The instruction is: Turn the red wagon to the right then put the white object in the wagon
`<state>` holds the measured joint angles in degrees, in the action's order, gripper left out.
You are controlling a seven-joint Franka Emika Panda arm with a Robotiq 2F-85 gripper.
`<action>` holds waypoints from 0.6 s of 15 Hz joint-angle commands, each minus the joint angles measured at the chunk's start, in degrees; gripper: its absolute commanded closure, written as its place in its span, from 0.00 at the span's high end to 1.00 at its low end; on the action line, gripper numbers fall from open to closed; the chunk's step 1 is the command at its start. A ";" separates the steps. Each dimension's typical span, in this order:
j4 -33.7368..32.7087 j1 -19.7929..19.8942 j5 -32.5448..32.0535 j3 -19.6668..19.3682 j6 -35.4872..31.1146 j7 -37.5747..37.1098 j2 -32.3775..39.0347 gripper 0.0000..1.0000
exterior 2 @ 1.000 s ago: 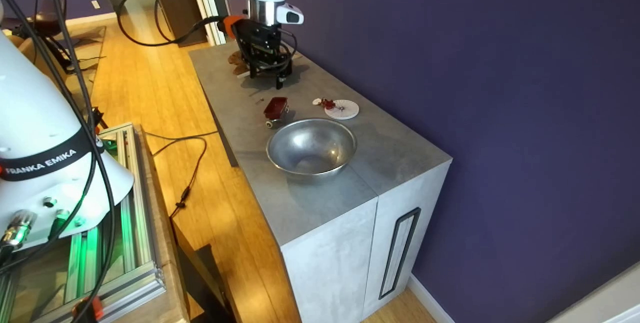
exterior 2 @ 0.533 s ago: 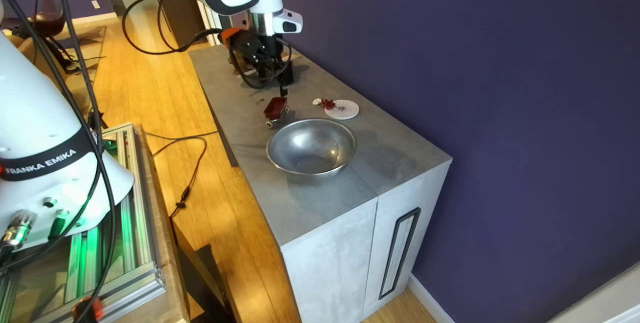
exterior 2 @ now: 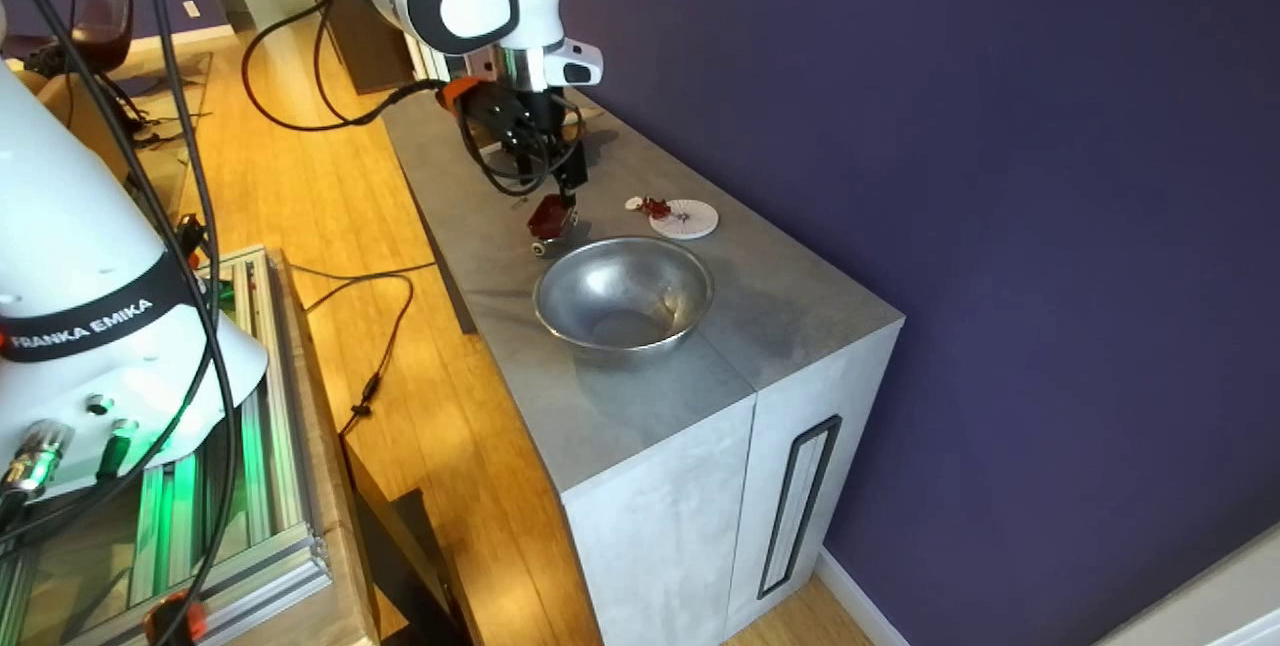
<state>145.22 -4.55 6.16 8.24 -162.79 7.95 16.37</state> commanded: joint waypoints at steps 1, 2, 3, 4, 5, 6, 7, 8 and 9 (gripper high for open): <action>-0.55 -1.81 -6.49 -2.42 0.74 -1.50 0.52 1.00; -0.63 -2.67 -9.77 -3.78 0.64 -1.74 0.79 1.00; -0.76 -3.17 -12.22 -4.67 0.34 -1.93 1.01 1.00; -0.93 -3.88 -14.95 -5.79 0.04 -2.09 1.29 1.00; -1.18 -4.28 -16.71 -6.26 -0.17 -2.06 1.61 1.00; -1.53 -4.73 -18.25 -6.71 -0.05 -2.15 1.93 1.00; -2.06 -4.29 -18.17 -5.83 0.44 -1.02 2.38 1.00; -2.25 -4.37 -18.81 -5.55 0.27 -0.53 2.56 1.00; -2.30 -4.62 -19.40 -5.46 0.37 -0.53 2.54 1.00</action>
<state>144.32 -8.18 -10.51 2.87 -162.67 7.45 17.76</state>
